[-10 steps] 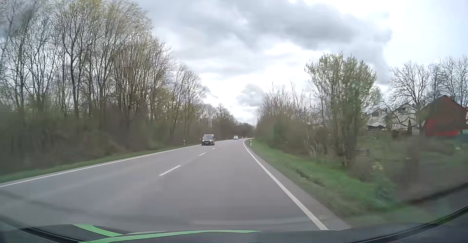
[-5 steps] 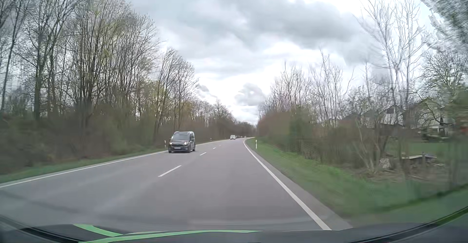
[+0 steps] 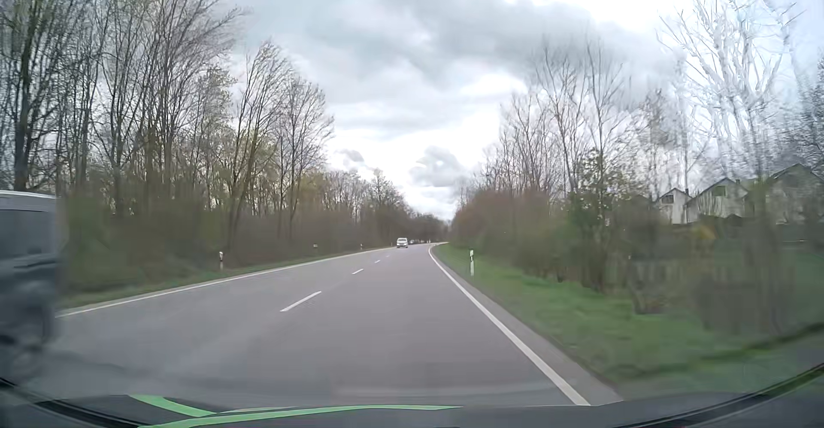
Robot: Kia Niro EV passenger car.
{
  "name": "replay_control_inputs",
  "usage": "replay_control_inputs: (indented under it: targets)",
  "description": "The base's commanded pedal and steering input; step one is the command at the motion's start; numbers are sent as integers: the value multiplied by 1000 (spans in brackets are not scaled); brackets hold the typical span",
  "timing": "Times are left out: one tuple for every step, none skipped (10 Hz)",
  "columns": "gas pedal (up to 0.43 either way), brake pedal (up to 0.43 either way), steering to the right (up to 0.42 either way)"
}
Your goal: Follow the waypoints while adhering to traffic rules and regulations
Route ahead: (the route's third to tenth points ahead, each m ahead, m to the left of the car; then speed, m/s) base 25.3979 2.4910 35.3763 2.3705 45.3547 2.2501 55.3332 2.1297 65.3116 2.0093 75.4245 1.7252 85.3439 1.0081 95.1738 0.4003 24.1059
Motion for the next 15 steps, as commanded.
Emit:
replay_control_inputs:
  targets:
    - [197,0,3]
    - [197,0,3]
    - [197,0,3]
    - [197,0,3]
    - [197,0,3]
    - [197,0,3]
    - [197,0,3]
    - [197,0,3]
    - [197,0,3]
    - [197,0,3]
    - [197,0,3]
    - [197,0,3]
    - [197,0,2]
    - [197,0,2]
    - [197,0,2]
